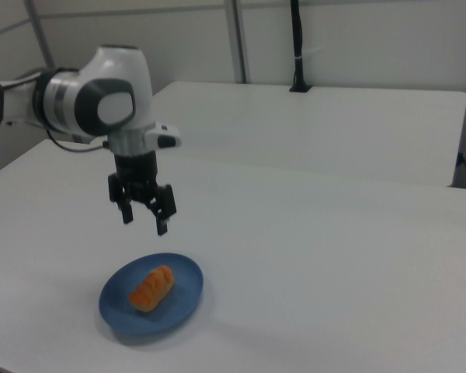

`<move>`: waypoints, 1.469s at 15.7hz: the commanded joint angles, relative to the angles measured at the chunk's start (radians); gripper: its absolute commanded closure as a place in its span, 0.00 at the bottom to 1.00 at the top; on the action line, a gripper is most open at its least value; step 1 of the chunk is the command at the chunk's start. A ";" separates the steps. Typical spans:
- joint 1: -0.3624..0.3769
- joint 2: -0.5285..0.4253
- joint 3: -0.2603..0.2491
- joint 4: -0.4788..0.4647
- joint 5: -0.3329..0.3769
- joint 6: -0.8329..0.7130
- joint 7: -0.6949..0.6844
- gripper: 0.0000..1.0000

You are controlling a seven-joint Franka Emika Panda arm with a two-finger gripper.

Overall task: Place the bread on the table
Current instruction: 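Lower the open gripper over the bread roll on the blue plate, then close the gripper on the orange bread roll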

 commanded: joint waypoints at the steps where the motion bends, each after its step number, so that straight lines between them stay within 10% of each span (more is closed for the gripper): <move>1: 0.006 -0.049 0.001 -0.186 -0.022 0.142 0.006 0.02; 11: 0.006 0.061 0.019 -0.254 -0.049 0.305 0.010 0.24; 21: 0.004 0.043 0.041 -0.271 -0.097 0.294 -0.003 0.98; 23: -0.002 0.019 0.042 -0.256 -0.097 0.256 -0.003 1.00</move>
